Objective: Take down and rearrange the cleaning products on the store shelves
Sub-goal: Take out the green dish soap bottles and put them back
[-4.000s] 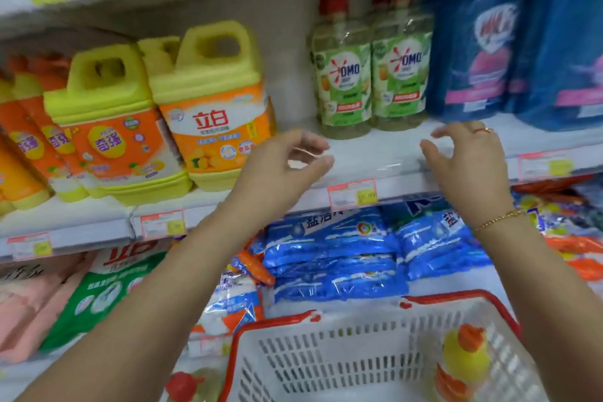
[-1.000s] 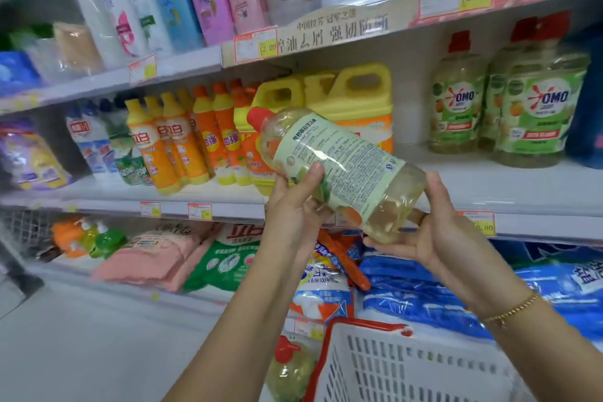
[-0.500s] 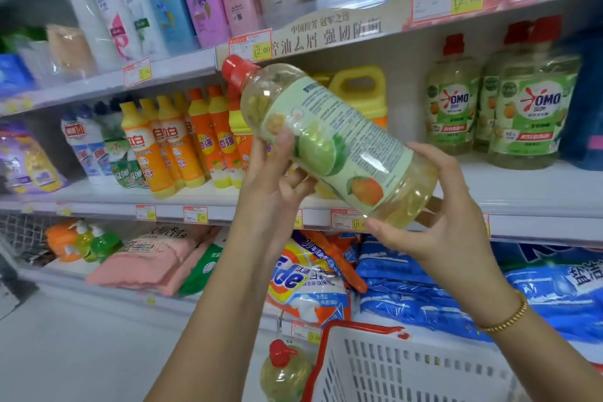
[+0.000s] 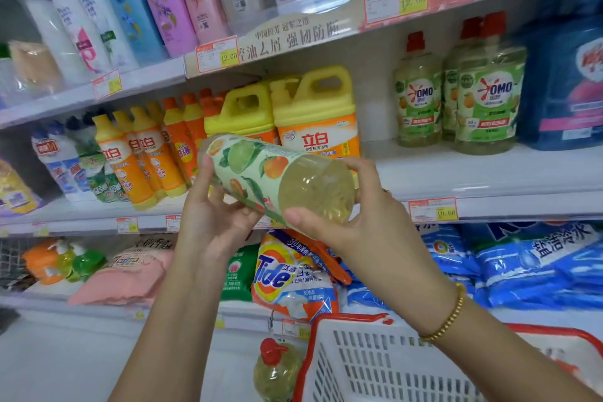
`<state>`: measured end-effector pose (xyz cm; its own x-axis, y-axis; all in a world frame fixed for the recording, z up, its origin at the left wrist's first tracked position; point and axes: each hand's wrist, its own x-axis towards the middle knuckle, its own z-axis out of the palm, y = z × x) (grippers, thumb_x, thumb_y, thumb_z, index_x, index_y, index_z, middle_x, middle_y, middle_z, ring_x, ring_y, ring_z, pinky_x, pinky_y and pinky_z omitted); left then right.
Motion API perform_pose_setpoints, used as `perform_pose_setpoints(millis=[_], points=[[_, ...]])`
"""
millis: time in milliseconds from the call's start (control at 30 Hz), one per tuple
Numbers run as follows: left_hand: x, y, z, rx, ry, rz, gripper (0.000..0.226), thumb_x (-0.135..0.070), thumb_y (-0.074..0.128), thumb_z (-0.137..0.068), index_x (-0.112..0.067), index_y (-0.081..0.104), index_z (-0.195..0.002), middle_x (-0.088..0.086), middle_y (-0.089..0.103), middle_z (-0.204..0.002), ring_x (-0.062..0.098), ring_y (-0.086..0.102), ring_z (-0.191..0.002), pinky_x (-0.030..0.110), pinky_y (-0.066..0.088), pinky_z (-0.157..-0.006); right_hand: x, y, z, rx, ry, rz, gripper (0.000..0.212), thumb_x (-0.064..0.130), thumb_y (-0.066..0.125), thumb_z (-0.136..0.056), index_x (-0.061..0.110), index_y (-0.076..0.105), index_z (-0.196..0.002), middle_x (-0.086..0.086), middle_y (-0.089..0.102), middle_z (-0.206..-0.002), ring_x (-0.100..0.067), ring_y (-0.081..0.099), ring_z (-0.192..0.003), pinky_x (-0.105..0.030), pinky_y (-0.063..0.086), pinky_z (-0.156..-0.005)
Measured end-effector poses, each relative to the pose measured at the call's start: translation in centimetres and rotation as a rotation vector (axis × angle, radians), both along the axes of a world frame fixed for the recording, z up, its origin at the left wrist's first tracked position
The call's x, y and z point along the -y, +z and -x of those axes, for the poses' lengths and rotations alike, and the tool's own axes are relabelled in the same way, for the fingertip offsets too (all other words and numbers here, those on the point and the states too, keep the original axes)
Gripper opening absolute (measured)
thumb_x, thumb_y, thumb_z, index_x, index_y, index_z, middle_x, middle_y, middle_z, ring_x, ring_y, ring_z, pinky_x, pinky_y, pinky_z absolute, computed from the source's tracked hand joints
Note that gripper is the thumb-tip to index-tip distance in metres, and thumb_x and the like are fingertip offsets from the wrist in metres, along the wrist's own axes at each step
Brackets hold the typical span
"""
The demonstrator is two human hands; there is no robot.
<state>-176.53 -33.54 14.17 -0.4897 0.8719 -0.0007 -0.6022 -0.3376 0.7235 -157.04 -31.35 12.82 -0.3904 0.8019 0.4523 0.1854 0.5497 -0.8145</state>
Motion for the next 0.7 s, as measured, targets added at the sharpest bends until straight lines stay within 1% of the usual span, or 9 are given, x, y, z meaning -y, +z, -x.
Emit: perform_pose_setpoints(millis=[67,133,267,367,467,533,633,667,700], points=[[0.2,-0.2,-0.3,0.043,-0.02,0.044,0.062,-0.047,0.07,-0.077,-0.006,0.057,-0.122,0.022,0.066,-0.112,0.037,0.071,-0.089,0.047,0.06,-0.063,0.1,0.0,0.2,0.071,-0.051,-0.11,0.084,0.087,0.039,-0.047,0.043,0.03,-0.118,0.008,0.06,-0.107,-0.013,0.056,-0.098,-0.026,0.041,-0.071],[0.4,-0.2,-0.6,0.107,-0.036,0.077,0.06,-0.045,0.071,-0.08,-0.003,0.057,-0.12,0.025,0.066,-0.107,0.041,0.071,-0.083,0.045,0.058,-0.054,0.0,0.0,0.3,0.114,-0.097,-0.199,0.088,0.089,0.032,-0.049,0.037,0.031,-0.119,0.002,0.062,-0.105,-0.02,0.056,-0.098,-0.03,0.041,-0.072],[0.4,0.5,-0.1,0.093,0.007,0.13,0.077,-0.047,0.078,-0.069,-0.005,0.051,-0.127,0.025,0.062,-0.117,0.045,0.069,-0.086,0.048,0.056,-0.056,-0.7,0.3,-0.2,0.115,-0.058,-0.169,0.081,0.087,0.032,-0.053,0.037,0.035,-0.116,0.009,0.057,-0.09,-0.014,0.051,-0.083,-0.029,0.04,-0.064],[1.4,1.4,1.2,-0.081,0.105,0.204,0.086,-0.051,0.078,-0.059,-0.011,0.05,-0.13,0.02,0.068,-0.109,0.04,0.07,-0.088,0.051,0.057,-0.059,-1.7,-0.8,0.4,0.094,0.079,-0.068,0.075,0.084,0.041,-0.054,0.038,0.038,-0.113,0.013,0.063,-0.09,-0.011,0.06,-0.081,-0.028,0.049,-0.066],[3.4,1.4,2.9,-0.326,0.171,0.243,0.062,-0.049,0.066,-0.072,-0.01,0.052,-0.118,0.01,0.075,-0.081,0.029,0.073,-0.08,0.049,0.059,-0.057,-2.7,-3.6,2.7,0.099,0.283,0.038,0.072,0.076,0.058,-0.053,0.039,0.04,-0.113,0.013,0.067,-0.093,-0.001,0.064,-0.08,-0.023,0.053,-0.068],[4.8,0.4,4.3,-0.443,0.184,0.264,0.049,-0.043,0.06,-0.08,-0.009,0.055,-0.114,0.006,0.076,-0.078,0.022,0.074,-0.076,0.04,0.06,-0.058,-3.3,-6.4,4.6,0.113,0.406,0.082,0.069,0.065,0.073,-0.054,0.04,0.045,-0.111,0.013,0.068,-0.098,0.0,0.064,-0.087,-0.029,0.054,-0.078],[5.9,-2.6,6.5,-0.58,0.278,0.323,0.061,-0.03,0.074,-0.067,-0.008,0.057,-0.122,0.002,0.073,-0.08,0.012,0.071,-0.067,0.025,0.056,-0.053,-3.6,-10.7,7.2,0.201,0.521,0.079,0.058,0.049,0.079,-0.064,0.054,0.048,-0.113,0.025,0.062,-0.109,0.004,0.057,-0.103,-0.029,0.047,-0.094],[6.2,-4.0,7.3,-0.613,0.337,0.349,0.067,-0.025,0.079,-0.059,-0.009,0.057,-0.12,0.001,0.072,-0.08,0.01,0.069,-0.063,0.022,0.054,-0.051,-3.8,-12.0,7.9,0.274,0.523,0.052,0.056,0.046,0.077,-0.07,0.052,0.048,-0.117,0.025,0.06,-0.114,0.003,0.054,-0.108,-0.027,0.044,-0.096],[6.5,-5.7,8.3,-0.647,0.387,0.376,0.072,-0.022,0.084,-0.051,-0.01,0.059,-0.117,0.002,0.071,-0.085,0.01,0.069,-0.064,0.022,0.053,-0.052,-4.0,-13.4,8.4,0.384,0.493,-0.005,0.051,0.044,0.073,-0.076,0.044,0.051,-0.122,0.019,0.06,-0.119,-0.002,0.053,-0.112,-0.027,0.041,-0.097]])
